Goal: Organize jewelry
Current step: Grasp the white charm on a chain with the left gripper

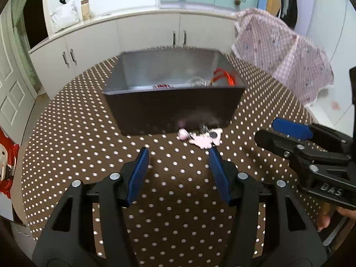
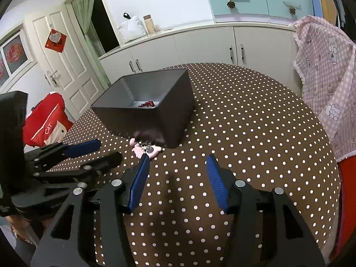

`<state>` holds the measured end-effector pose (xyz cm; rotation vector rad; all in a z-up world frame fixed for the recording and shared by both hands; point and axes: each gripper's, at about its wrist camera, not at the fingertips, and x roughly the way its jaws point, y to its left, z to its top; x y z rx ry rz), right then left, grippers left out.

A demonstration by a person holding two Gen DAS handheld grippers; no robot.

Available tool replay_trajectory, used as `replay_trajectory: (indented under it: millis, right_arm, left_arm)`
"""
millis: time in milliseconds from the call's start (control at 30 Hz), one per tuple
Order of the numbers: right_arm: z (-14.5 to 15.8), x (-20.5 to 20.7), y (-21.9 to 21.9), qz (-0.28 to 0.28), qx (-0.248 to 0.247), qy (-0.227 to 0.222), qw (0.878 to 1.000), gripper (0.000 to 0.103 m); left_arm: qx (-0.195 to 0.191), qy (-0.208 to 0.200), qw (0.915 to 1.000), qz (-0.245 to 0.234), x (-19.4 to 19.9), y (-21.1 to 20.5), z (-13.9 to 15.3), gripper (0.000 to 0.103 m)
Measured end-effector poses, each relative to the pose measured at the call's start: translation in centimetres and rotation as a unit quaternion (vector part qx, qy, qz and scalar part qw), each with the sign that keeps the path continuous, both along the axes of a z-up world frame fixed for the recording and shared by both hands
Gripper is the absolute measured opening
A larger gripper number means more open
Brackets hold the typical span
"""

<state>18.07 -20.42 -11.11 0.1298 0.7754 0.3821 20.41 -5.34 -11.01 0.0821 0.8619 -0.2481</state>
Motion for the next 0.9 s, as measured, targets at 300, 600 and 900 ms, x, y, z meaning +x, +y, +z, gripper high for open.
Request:
replay_trajectory:
  millis: [300, 600, 900]
  right_arm:
    - [-0.5, 0.1, -0.6, 0.004, 0.015, 0.010, 1.000, 0.053]
    - [-0.6, 0.3, -0.7, 0.010, 0.022, 0.019, 1.000, 0.054]
    - [-0.7, 0.4, -0.1, 0.008, 0.007, 0.023, 1.000, 0.055]
  left_arm:
    - [0.015, 0.010, 0.9998, -0.006, 1.1, -1.4, -0.8, 0.056]
    - [0.023, 0.015, 0.9995, -0.013, 2.1, -2.0, -1.2, 0.042]
    - [0.017, 0.017, 0.9993, -0.027, 1.7, -2.0, -1.1, 0.021]
